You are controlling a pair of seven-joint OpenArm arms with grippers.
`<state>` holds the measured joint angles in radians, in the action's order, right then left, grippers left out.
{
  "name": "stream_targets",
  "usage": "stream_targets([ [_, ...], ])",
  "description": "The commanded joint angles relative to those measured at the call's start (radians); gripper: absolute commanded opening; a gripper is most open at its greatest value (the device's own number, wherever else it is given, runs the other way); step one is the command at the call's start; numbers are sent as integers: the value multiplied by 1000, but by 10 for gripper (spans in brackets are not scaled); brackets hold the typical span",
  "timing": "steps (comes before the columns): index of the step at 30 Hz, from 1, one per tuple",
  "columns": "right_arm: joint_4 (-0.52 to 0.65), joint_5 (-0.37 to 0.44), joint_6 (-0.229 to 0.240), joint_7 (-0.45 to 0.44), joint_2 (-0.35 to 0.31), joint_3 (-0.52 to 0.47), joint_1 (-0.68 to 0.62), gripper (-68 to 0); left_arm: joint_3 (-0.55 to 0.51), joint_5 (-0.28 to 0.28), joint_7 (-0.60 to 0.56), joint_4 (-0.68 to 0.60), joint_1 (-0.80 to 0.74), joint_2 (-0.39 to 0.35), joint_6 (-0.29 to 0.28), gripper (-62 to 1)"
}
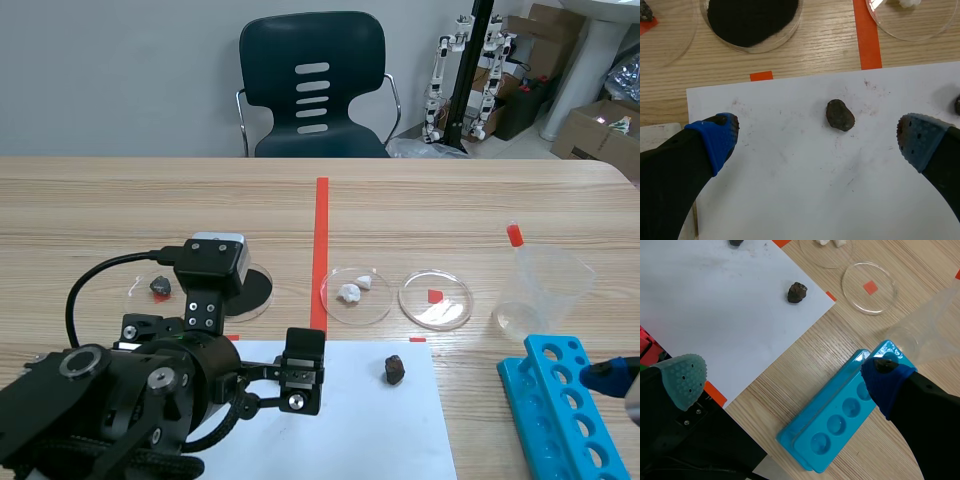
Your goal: Return to the home posture
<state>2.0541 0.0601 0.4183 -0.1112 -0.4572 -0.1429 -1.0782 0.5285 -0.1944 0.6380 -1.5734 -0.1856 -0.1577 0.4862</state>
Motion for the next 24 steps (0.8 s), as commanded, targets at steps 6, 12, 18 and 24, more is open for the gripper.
stream_targets([
  [6, 19, 10, -3, -14, -5, -8, 3, -19, -4, 4, -13, -5, 3, 7, -2, 14],
  [12, 19, 10, -3, -14, -5, -8, 3, -19, -4, 4, -13, -5, 0, 7, -2, 14],
  [18, 19, 10, -3, -14, -5, -8, 3, -19, -18, 5, -47, -12, -31, -5, -31, 14],
  [24, 19, 10, -3, -14, -5, -8, 3, -19, -57, 4, -184, -80, -126, -67, -137, 14],
])
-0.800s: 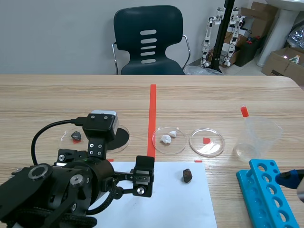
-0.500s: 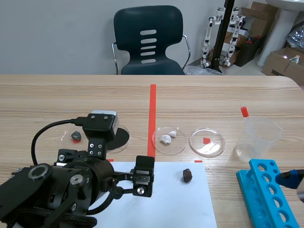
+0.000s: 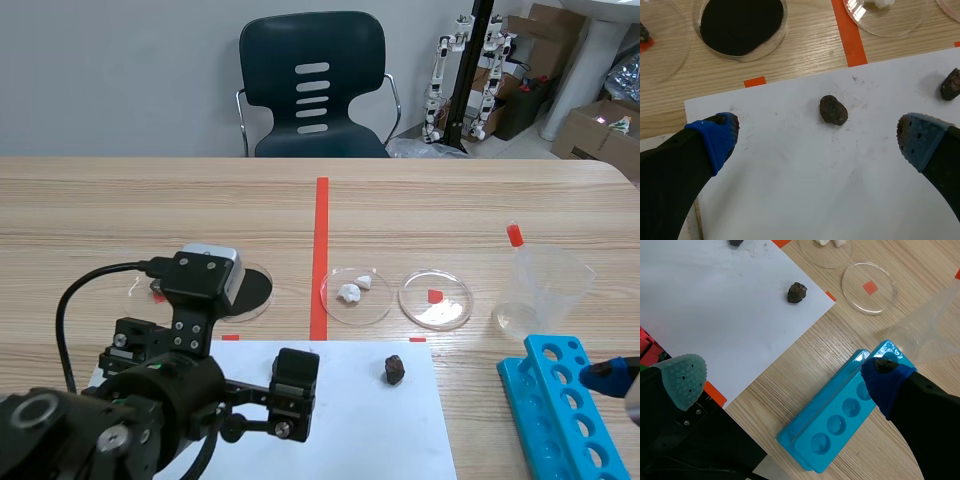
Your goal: Return to the home posture
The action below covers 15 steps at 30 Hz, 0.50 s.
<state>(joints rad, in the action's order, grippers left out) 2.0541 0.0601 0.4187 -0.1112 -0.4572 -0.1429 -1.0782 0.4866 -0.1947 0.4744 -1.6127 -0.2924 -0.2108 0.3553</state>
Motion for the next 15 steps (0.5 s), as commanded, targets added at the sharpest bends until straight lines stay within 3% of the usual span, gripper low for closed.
stream_targets([
  [1, 19, 10, -4, -14, -5, -8, 3, -19, -30, 5, -42, -58, -42, -26, -20, 14],
  [5, 19, 10, -4, -14, -5, -8, 3, -19, -121, 5, -118, -131, -148, -56, -103, 14],
  [10, 19, 10, -4, -14, -5, -8, 3, -19, -271, 5, -241, -217, -300, -56, -253, 14],
  [15, 19, 10, -4, -14, -5, -8, 3, -19, -397, 5, -304, -312, -434, -56, -349, 14],
])
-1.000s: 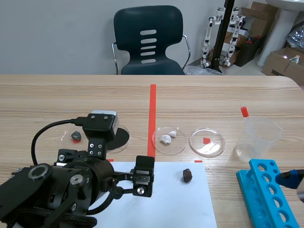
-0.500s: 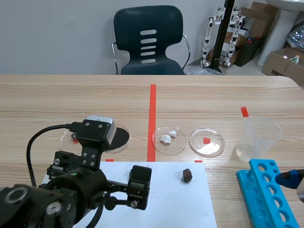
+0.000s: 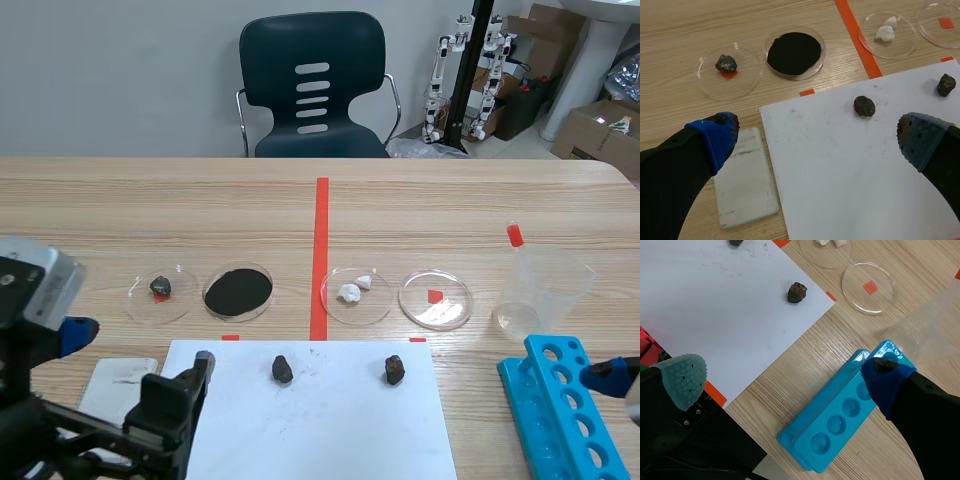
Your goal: Return to the home posture
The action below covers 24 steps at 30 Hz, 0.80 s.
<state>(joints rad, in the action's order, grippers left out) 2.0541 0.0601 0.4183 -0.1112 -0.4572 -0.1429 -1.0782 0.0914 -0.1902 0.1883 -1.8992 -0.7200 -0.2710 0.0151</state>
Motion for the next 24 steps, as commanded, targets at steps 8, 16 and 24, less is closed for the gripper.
stream_targets([
  [8, 19, 10, -3, -14, -5, -8, 3, -19, -165, 1, -43, -161, -167, 4, -101, 14],
  [16, 19, 10, -3, -14, -5, -8, 3, -19, -223, 0, -138, -208, -262, 5, -119, 14],
  [24, 19, 10, -3, -14, -5, -8, 3, -19, -223, -12, -140, -208, -260, 5, -119, 14],
])
